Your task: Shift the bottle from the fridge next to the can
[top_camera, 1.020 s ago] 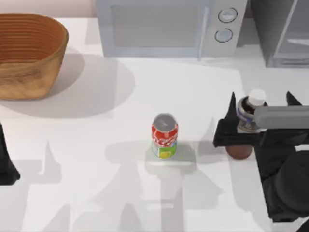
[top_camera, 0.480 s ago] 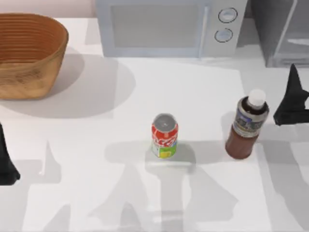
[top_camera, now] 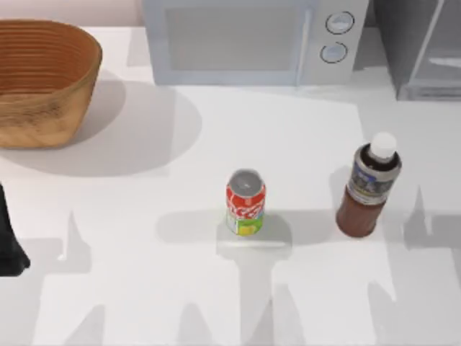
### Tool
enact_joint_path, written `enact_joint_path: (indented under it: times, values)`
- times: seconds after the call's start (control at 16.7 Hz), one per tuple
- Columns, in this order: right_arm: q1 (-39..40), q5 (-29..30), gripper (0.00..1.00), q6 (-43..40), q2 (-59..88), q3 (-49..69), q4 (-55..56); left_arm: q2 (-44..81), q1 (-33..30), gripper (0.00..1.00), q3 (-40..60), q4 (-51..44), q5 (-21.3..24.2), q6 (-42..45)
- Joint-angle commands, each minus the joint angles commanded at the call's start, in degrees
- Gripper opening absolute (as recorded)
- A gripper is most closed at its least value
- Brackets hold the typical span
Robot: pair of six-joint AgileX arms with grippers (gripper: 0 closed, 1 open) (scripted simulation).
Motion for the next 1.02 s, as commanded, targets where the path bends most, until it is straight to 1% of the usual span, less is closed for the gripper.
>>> enact_joint_path:
  times: [0.24,0.42,0.84,1.02]
  values:
    - [-6.38,-6.20,1.00,-0.01,-14.44,-2.79,-12.51,0.00,0.00,1.00,0.00,0.00,0.00,0.00]
    - [-9.07,-8.90,1.00,-0.02,-20.99,-3.95,-17.97,0.00,0.00,1.00,0.00,0.00,0.00,0.00]
    - [-9.55,-9.47,1.00,-0.02,-22.51,-3.96,-19.25,0.00,0.00,1.00,0.00,0.00,0.00,0.00]
    - [-9.74,-9.30,1.00,-0.10,-25.46,-1.49,-22.98,0.00,0.00,1.00,0.00,0.00,0.00,0.00]
